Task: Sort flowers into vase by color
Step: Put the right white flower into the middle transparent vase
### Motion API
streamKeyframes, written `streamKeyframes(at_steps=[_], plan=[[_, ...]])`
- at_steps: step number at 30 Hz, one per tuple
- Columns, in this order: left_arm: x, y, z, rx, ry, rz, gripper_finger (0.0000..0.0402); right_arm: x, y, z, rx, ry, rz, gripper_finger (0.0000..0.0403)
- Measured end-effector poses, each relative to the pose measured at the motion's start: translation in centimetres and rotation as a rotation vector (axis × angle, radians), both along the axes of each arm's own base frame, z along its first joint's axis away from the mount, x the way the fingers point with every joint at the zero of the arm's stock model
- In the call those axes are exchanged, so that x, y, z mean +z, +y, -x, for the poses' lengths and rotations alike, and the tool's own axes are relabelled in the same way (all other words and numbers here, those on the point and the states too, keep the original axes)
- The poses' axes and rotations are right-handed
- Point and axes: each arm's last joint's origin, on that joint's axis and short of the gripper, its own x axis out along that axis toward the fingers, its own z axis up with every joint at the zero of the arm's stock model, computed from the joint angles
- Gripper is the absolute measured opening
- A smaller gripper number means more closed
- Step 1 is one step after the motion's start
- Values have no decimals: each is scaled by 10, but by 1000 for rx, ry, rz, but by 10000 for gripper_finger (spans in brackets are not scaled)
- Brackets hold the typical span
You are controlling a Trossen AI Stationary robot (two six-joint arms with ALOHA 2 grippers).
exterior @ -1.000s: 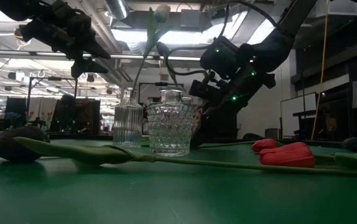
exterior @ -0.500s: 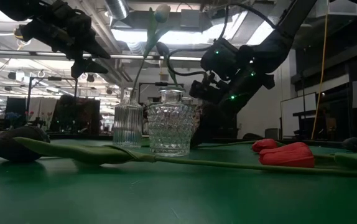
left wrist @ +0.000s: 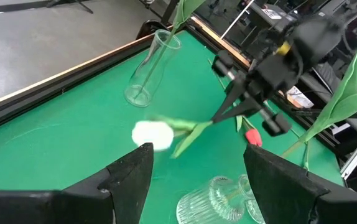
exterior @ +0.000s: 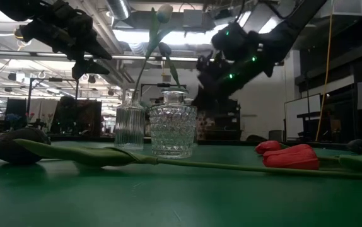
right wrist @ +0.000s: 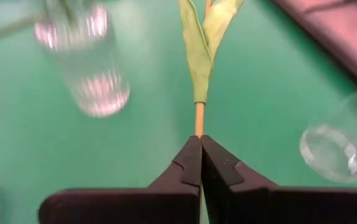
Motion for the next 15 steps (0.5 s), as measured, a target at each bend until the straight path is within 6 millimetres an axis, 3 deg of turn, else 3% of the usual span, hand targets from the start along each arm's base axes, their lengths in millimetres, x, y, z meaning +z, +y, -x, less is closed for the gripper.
streamKeyframes(at_steps=[15], plan=[[3, 2, -1, 5, -24, -25, 249, 73, -3, 3, -104, -421, 194, 0]])
